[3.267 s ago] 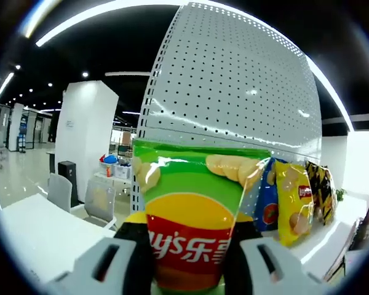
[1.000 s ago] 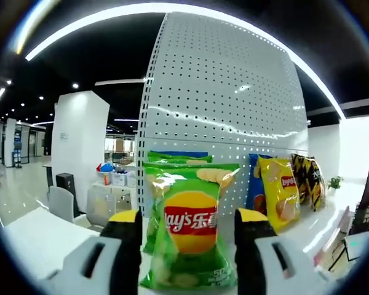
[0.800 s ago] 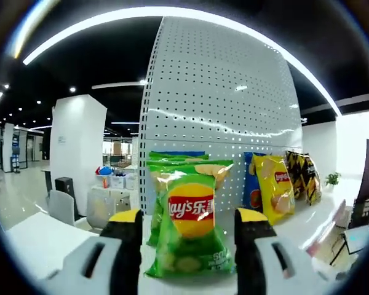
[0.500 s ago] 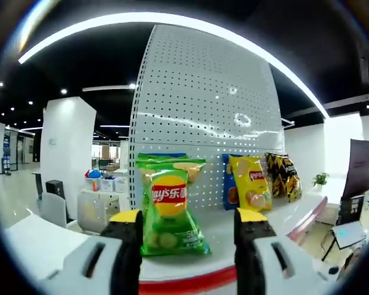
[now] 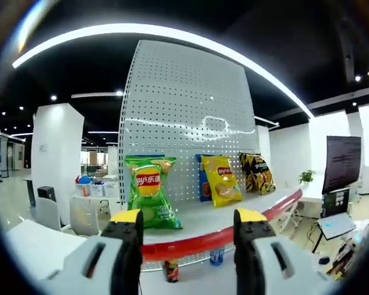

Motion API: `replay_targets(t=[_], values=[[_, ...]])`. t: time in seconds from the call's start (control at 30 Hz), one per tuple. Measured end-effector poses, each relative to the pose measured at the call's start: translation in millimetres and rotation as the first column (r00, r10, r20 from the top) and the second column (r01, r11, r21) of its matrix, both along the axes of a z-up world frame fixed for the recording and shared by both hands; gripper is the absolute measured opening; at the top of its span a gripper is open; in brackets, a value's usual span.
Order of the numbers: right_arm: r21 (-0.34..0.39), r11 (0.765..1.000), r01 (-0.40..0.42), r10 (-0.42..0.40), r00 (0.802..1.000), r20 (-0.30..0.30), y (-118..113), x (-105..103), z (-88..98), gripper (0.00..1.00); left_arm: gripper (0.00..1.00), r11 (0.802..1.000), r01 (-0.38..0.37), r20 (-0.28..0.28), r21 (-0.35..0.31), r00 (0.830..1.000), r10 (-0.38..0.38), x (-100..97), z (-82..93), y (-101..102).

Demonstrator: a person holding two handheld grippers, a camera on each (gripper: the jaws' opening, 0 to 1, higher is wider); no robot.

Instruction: Place the items from the shopping basket onto the snack and drink counter

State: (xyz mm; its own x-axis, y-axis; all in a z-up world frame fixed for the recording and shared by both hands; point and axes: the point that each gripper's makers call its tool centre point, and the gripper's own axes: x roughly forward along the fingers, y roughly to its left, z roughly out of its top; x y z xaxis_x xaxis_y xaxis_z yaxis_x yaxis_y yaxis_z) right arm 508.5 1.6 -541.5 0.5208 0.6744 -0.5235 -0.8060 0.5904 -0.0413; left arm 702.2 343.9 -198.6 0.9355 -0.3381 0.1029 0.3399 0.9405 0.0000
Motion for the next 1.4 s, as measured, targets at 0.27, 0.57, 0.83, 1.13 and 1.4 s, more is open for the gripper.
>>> replay_targets(t=[0.27, 0.57, 0.83, 1.13, 1.4], values=[[0.005, 1.000, -0.004, 0.004, 1.000, 0.008, 2, 4, 4.8, 0.38, 0.59, 0.999, 0.015, 0.018, 0.033, 1.000, -0.016, -49.4, -11.2, -6], [0.016, 1.000, -0.013, 0.013, 1.000, 0.022, 8, 5, 10.0, 0.38, 0.59, 0.996, 0.037, -0.038, 0.087, 0.999, -0.034, -91.6, -58.3, -10], [0.018, 1.000, -0.015, 0.014, 1.000, 0.025, 9, 4, 12.1, 0.38, 0.59, 0.996, 0.033, -0.095, 0.084, 0.995, -0.025, -121.4, -96.6, -6], [0.021, 0.999, -0.025, 0.024, 0.999, 0.030, 13, 4, 15.5, 0.38, 0.59, 0.993, 0.086, -0.140, 0.086, 0.987, -0.073, -151.9, -133.7, -20], [0.025, 0.999, -0.036, 0.036, 0.999, 0.035, 17, 6, 19.0, 0.39, 0.60, 0.975, 0.174, -0.152, 0.140, 0.976, -0.152, -178.7, -155.1, -37]])
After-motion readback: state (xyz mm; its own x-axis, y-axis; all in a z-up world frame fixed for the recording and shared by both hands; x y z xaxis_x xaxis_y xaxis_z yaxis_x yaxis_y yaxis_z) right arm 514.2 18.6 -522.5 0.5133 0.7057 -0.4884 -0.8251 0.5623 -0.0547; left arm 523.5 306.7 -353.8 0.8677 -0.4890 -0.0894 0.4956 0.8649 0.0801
